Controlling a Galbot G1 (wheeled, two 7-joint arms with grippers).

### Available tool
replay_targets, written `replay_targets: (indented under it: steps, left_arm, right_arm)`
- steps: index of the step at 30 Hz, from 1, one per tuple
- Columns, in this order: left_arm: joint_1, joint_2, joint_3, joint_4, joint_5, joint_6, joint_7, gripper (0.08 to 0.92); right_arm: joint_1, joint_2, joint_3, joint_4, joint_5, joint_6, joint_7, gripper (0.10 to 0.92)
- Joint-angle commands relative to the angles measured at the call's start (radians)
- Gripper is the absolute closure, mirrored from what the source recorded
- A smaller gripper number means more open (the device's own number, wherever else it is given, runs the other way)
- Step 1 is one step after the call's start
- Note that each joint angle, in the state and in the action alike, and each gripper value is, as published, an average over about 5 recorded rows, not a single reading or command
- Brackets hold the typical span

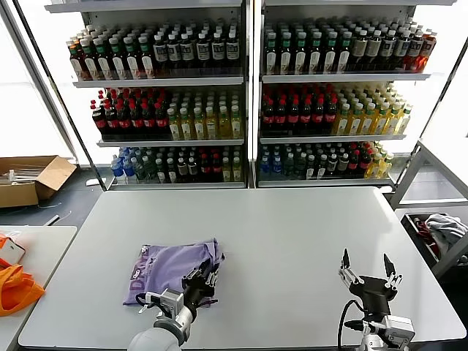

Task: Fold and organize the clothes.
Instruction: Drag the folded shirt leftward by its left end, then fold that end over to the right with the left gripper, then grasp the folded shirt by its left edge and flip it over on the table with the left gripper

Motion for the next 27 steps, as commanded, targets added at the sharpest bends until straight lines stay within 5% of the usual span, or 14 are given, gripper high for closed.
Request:
replay_targets:
  steps: [1,8,15,27]
  left_arm:
    - [0.005,-0.015,0.025,-0.064,-0.254,-0.033,0.003,0.62]
    - [0.023,-0.002,-0.128,-0.159,-0.264,-0.058,-0.036,0.412]
    - [0.098,0.096,-0.381,-0.05,0.032,-0.116,-0.026,0.221]
    - [0.16,0.078,-0.414,-0.009,0.041,-0.088,-0.007,0.177]
  right_arm:
    - [0.01,-0.003,-0.013,-0.02,-0.004,0.003,0.0,0.203]
    - [0.038,-0.031,-0.034,-0.039,0.01,0.007,-0.002,0.203]
    - [0.085,-0.056,-0.066,-0.081,0.033,0.008,-0.001,0.203]
    - [0.141,-0.066,-0.116,-0.129,0.044,0.009,-0.001,0.203]
